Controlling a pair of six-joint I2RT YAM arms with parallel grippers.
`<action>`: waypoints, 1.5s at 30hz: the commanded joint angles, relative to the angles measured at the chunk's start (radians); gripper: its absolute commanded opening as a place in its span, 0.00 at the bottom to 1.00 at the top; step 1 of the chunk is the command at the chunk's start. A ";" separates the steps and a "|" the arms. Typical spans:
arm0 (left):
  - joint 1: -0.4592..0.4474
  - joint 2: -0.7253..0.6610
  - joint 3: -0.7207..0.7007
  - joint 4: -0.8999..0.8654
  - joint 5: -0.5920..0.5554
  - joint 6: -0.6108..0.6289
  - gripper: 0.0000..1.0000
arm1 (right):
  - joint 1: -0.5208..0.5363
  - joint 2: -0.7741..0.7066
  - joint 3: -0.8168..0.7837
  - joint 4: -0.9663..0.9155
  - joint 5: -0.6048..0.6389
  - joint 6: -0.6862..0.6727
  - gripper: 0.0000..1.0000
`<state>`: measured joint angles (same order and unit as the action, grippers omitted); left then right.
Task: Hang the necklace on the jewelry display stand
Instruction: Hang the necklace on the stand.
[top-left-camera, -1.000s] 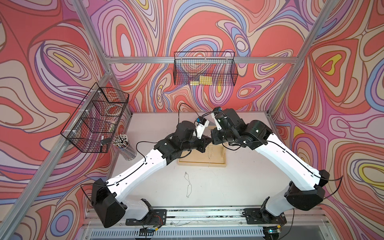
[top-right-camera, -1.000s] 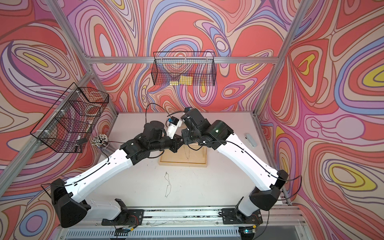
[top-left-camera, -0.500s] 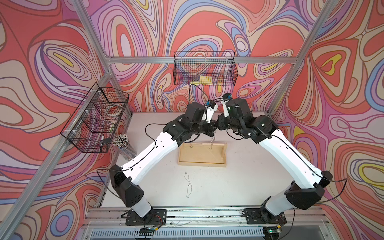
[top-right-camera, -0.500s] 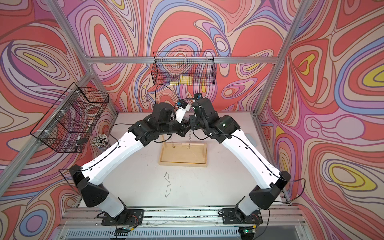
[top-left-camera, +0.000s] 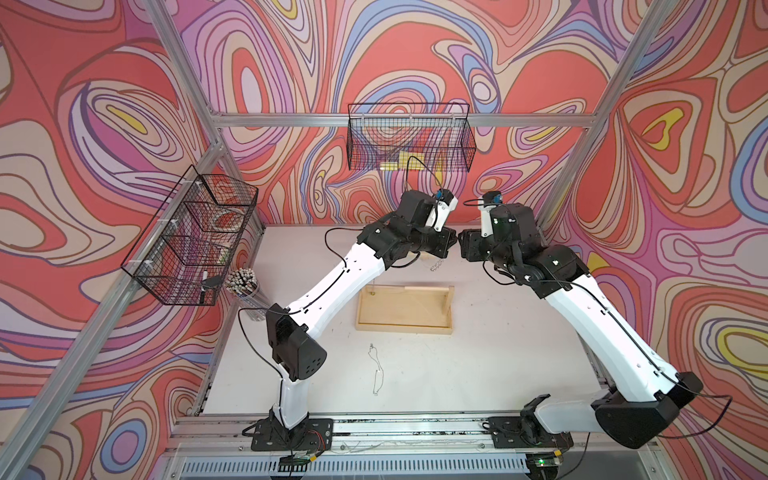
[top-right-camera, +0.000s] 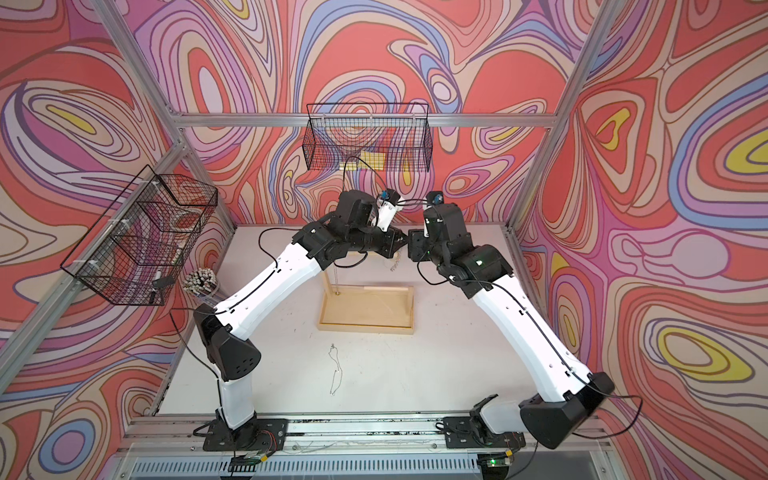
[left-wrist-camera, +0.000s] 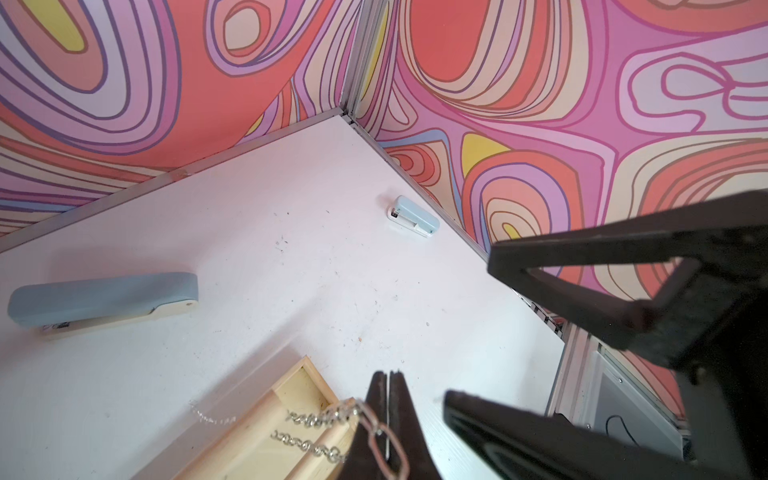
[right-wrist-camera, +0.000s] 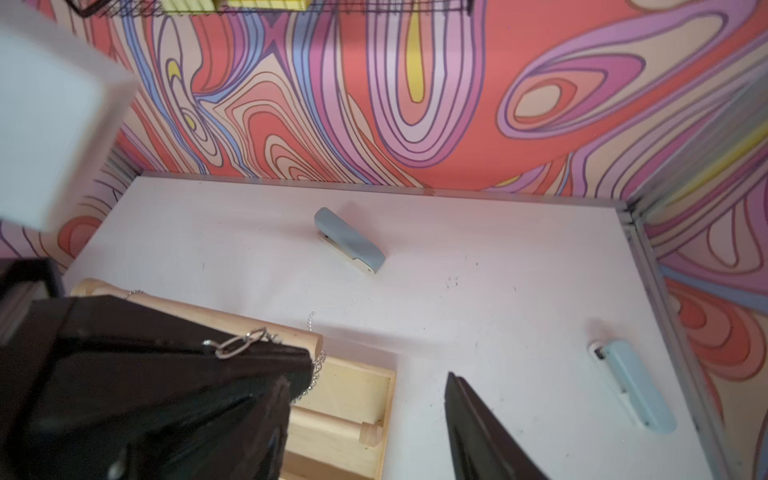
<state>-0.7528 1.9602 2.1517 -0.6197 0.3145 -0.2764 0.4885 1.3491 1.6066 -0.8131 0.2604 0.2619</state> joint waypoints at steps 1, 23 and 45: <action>-0.002 0.044 0.071 -0.052 0.017 -0.001 0.00 | -0.030 -0.045 -0.042 0.041 -0.009 0.021 0.72; 0.050 0.072 0.007 -0.028 -0.057 -0.020 0.00 | -0.070 -0.053 -0.148 0.087 -0.087 0.037 0.74; 0.121 -0.098 -0.230 0.038 -0.093 -0.026 0.00 | -0.072 -0.001 -0.127 0.088 -0.127 0.043 0.74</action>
<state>-0.6411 1.9110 1.9423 -0.6010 0.2436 -0.3099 0.4202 1.3403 1.4662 -0.7406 0.1490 0.2974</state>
